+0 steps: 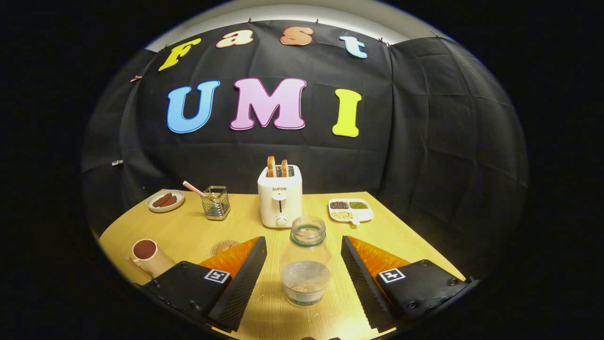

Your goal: Take the bottle from table, then pour the juice into the cup, finally place the bottle on the coaster

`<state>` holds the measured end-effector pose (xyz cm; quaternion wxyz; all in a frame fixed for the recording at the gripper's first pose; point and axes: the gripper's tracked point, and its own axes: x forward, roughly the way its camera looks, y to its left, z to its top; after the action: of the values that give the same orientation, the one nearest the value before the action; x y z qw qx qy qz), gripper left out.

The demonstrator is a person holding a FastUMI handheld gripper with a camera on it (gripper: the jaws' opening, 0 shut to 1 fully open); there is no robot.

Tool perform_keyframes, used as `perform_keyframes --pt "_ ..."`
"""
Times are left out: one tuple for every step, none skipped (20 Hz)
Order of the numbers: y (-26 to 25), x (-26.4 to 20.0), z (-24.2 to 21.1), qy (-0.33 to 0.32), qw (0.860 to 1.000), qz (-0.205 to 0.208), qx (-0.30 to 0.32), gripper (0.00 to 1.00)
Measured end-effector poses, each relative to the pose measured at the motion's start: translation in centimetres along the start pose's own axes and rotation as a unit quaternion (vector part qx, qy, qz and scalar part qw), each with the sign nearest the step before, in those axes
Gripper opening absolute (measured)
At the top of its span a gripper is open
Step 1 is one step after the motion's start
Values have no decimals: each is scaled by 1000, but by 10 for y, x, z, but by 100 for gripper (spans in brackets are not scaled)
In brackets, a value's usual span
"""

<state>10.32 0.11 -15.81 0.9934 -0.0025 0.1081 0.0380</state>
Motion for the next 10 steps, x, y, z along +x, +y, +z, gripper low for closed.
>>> perform_keyframes --pt "-1 3 -8 5 1000 1 1 98" --pt "-1 5 -15 11 1000 2 3 98" --pt "-1 6 -21 16 1000 4 5 98" --pt "0 9 -26 20 1000 5 6 98" --pt "1 10 -32 23 1000 7 4 98" --pt "2 11 -36 27 1000 8 1 98" --pt "2 11 -40 29 1000 8 -1 98" --pt "3 13 -44 32 999 9 -3 98" --pt "3 14 -47 34 999 9 -4 98" --pt "3 14 -50 38 999 11 -4 98"
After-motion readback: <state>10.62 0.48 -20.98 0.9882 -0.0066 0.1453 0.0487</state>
